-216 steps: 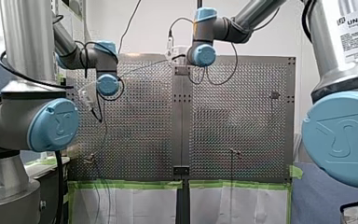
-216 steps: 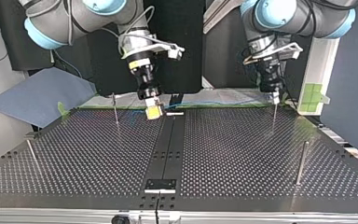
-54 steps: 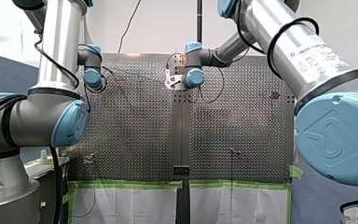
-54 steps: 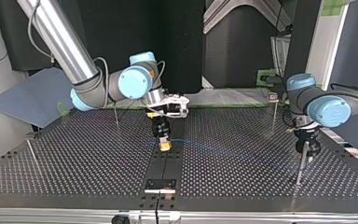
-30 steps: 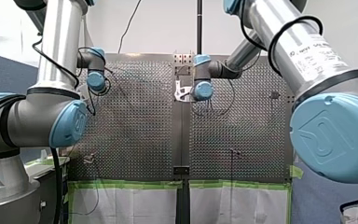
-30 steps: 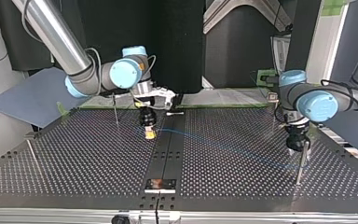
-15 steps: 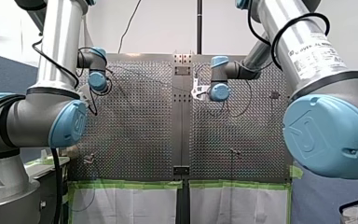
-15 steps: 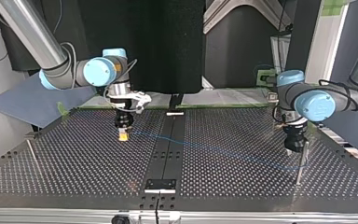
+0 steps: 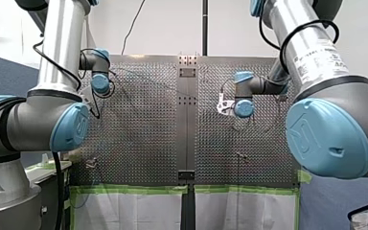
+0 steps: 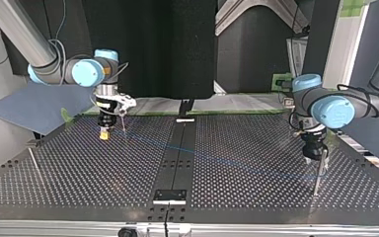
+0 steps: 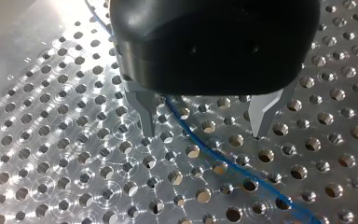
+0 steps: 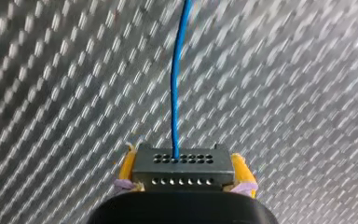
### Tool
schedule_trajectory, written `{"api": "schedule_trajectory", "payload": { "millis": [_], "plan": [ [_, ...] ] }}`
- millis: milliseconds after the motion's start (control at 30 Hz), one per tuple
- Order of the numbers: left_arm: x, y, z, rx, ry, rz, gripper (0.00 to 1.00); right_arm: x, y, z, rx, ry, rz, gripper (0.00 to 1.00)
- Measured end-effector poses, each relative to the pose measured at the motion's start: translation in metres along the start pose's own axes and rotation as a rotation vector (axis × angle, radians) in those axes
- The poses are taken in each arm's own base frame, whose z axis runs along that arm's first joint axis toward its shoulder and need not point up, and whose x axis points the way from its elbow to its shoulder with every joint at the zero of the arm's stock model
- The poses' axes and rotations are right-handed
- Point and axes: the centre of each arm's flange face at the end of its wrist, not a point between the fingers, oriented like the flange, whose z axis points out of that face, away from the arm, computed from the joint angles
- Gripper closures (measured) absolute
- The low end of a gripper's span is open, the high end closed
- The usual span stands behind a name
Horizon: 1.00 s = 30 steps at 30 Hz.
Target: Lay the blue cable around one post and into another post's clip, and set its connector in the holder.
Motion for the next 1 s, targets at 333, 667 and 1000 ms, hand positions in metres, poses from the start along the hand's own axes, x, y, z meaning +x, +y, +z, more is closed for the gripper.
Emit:
{"api": "schedule_trajectory", "payload": {
  "millis": [333,667,1000],
  "plan": [
    [0.001,-0.002,-0.001,0.003,0.002,0.0,0.0,-0.079,0.071,-0.006,-0.147,-0.073,-0.013,1.0],
    [0.002,-0.004,-0.002,0.003,0.002,0.003,0.0,-0.148,0.114,-0.032,-0.246,-0.147,-0.039,1.0],
    [0.003,-0.004,-0.002,0.001,0.001,0.001,0.0,-0.174,0.148,-0.058,-0.339,-0.158,-0.056,1.0]
  ]
}}
